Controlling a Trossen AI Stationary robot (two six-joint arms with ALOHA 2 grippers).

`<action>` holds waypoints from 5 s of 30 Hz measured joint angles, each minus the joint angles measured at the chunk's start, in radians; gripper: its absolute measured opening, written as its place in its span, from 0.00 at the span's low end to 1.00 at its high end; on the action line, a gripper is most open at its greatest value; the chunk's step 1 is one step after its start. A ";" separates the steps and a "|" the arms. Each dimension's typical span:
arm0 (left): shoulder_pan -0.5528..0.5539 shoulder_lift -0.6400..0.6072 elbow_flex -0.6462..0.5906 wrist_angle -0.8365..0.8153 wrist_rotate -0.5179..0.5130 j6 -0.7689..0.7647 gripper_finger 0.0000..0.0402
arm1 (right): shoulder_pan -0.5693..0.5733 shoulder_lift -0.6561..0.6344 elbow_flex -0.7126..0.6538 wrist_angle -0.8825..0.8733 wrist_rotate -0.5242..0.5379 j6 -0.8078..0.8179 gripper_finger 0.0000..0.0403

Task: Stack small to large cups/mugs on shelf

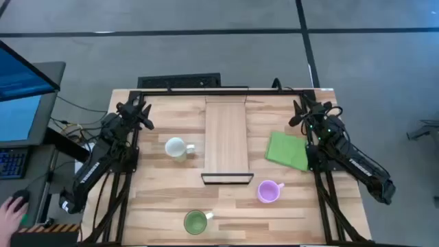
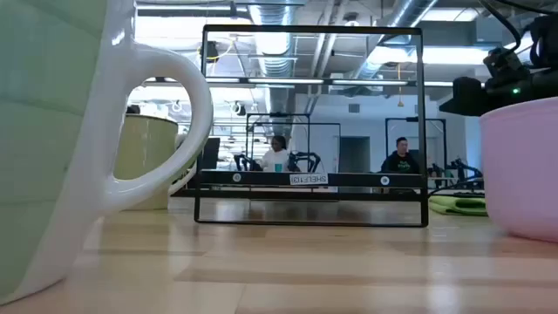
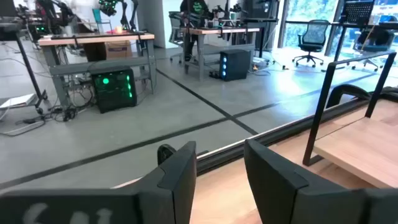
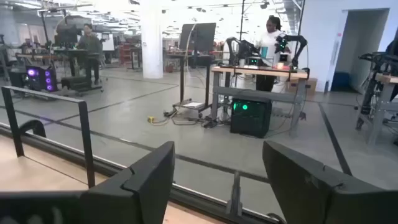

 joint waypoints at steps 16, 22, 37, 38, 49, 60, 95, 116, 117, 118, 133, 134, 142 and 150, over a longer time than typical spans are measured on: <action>0.000 0.000 0.000 0.000 0.000 0.000 0.31 | 0.000 0.000 0.000 0.000 0.000 0.000 0.66; 0.000 0.000 0.000 0.000 0.000 0.000 0.31 | 0.000 0.000 0.000 0.000 0.000 0.000 0.66; 0.000 0.000 0.000 0.000 0.000 0.000 0.31 | 0.000 0.000 0.000 0.000 0.000 0.000 0.66; 0.000 0.000 0.000 0.000 0.000 0.000 0.31 | 0.000 0.000 0.000 0.000 0.000 0.000 0.66; 0.000 0.000 0.000 0.000 0.000 0.000 0.31 | 0.000 0.000 0.000 0.000 0.000 0.000 0.66; 0.000 0.000 0.000 0.000 0.000 0.000 0.31 | 0.000 0.000 0.000 0.000 0.000 0.000 0.66; 0.000 0.000 0.000 0.000 0.000 0.000 0.31 | 0.000 0.000 0.000 0.000 0.000 0.000 0.66; 0.000 0.000 0.000 0.000 0.000 0.000 0.31 | 0.000 0.000 0.000 0.000 0.000 0.000 0.66; 0.000 0.000 0.000 0.000 0.000 0.000 0.31 | 0.000 0.000 0.000 0.000 0.000 0.000 0.66; 0.000 0.000 0.000 0.000 0.000 0.000 0.31 | 0.000 0.000 0.000 0.000 0.000 0.000 0.66; 0.000 0.000 0.000 0.000 0.000 0.000 0.31 | 0.000 0.000 0.000 0.000 0.000 0.000 0.66; 0.000 0.000 0.000 0.000 0.000 0.000 0.31 | 0.000 0.000 0.000 0.000 0.000 0.000 0.66; 0.000 0.000 0.000 0.000 0.000 0.000 0.31 | 0.000 0.000 0.000 0.000 0.000 0.000 0.66; 0.000 0.000 0.000 0.003 -0.001 0.055 0.31 | 0.000 0.000 0.000 0.000 0.000 0.000 0.66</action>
